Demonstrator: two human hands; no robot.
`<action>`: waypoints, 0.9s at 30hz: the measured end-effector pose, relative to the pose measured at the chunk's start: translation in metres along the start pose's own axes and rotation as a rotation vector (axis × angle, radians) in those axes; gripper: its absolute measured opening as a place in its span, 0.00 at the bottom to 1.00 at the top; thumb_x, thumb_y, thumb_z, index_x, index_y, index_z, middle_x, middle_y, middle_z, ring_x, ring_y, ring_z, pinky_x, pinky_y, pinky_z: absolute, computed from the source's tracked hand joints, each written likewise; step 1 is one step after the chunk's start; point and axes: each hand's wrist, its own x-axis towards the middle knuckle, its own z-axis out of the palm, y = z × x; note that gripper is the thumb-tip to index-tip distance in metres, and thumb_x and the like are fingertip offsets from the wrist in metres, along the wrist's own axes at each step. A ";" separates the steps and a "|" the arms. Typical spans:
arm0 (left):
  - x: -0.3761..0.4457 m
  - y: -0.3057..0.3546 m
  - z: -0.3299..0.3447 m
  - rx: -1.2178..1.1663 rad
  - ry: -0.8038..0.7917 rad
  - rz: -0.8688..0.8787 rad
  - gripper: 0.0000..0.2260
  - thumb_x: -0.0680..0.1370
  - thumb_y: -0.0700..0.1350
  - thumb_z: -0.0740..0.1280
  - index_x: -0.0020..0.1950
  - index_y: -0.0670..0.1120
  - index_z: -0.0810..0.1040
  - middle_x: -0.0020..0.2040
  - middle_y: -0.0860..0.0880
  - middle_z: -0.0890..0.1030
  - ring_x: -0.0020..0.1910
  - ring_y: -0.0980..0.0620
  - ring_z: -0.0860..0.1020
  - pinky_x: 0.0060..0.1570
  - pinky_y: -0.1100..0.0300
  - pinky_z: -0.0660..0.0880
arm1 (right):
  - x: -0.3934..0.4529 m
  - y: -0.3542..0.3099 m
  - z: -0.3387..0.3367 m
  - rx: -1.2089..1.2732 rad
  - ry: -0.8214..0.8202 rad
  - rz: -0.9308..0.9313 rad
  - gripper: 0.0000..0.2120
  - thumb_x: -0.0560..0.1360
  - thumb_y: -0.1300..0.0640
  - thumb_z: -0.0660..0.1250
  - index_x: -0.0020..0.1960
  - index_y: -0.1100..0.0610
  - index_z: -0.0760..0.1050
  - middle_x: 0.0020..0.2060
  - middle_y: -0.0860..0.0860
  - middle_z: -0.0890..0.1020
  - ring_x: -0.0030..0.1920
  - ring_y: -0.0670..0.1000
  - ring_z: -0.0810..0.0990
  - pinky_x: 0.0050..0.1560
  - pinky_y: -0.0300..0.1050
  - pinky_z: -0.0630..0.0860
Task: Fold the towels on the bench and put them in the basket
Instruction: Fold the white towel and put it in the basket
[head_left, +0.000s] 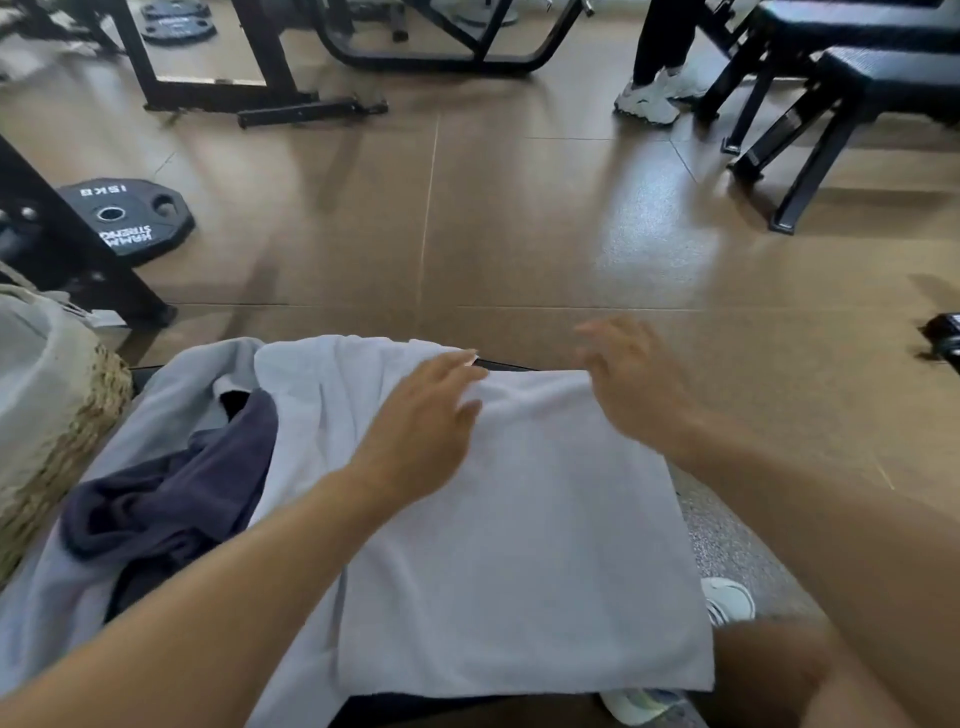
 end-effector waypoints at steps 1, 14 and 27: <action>-0.001 0.004 0.009 0.030 -0.092 0.047 0.20 0.83 0.49 0.59 0.72 0.44 0.74 0.77 0.46 0.69 0.78 0.46 0.64 0.76 0.54 0.59 | -0.010 -0.013 0.007 0.006 -0.010 -0.110 0.17 0.83 0.55 0.58 0.70 0.53 0.75 0.69 0.52 0.75 0.70 0.57 0.70 0.70 0.53 0.66; -0.005 -0.001 0.021 0.395 -0.350 -0.133 0.36 0.78 0.63 0.32 0.83 0.48 0.42 0.83 0.53 0.40 0.81 0.53 0.36 0.79 0.49 0.34 | -0.009 0.000 0.030 -0.151 -0.472 -0.022 0.27 0.85 0.40 0.44 0.82 0.43 0.47 0.82 0.44 0.48 0.82 0.49 0.44 0.80 0.49 0.40; -0.021 0.026 0.032 0.378 -0.426 -0.077 0.42 0.73 0.71 0.31 0.82 0.52 0.38 0.83 0.52 0.36 0.80 0.52 0.31 0.78 0.45 0.34 | 0.007 0.055 -0.008 0.616 -0.239 0.498 0.13 0.76 0.53 0.75 0.51 0.64 0.81 0.45 0.55 0.82 0.46 0.52 0.79 0.51 0.49 0.76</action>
